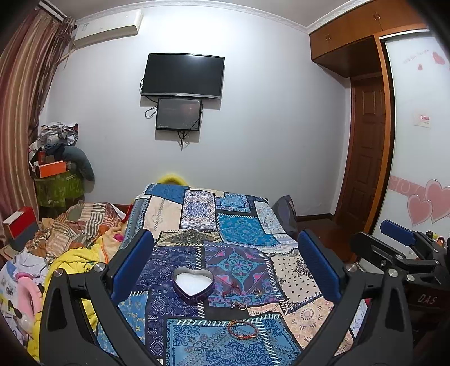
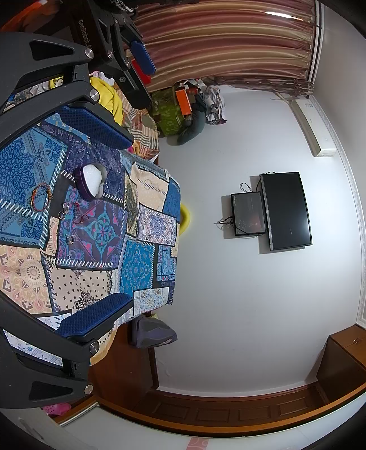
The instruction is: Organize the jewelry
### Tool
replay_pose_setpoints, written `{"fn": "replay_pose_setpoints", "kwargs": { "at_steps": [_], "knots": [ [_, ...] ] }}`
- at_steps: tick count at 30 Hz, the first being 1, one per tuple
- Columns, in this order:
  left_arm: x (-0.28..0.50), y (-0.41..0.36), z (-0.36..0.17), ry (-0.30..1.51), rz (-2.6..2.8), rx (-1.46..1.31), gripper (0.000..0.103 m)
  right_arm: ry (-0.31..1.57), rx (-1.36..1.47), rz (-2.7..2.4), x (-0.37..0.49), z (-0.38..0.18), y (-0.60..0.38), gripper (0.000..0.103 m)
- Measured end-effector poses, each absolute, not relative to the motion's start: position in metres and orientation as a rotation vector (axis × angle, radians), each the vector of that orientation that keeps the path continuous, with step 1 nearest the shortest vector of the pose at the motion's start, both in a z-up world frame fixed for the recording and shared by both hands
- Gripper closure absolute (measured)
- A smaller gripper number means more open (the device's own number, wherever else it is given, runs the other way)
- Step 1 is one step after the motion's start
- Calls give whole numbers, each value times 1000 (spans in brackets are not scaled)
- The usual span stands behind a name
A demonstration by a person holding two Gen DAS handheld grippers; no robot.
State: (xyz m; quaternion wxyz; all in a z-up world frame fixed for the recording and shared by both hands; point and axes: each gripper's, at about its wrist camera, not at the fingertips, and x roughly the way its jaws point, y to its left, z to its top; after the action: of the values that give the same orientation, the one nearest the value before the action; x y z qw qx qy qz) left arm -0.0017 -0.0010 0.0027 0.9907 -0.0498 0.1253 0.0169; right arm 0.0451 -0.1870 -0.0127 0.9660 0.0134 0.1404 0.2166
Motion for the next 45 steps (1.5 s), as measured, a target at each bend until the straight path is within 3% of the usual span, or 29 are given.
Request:
{"fn": "replay_pose_setpoints", "kwargs": {
  "at_steps": [45],
  "knots": [
    [-1, -1, -4, 255, 32, -99, 0, 286, 26, 438, 47, -11, -190, 1]
  ]
}}
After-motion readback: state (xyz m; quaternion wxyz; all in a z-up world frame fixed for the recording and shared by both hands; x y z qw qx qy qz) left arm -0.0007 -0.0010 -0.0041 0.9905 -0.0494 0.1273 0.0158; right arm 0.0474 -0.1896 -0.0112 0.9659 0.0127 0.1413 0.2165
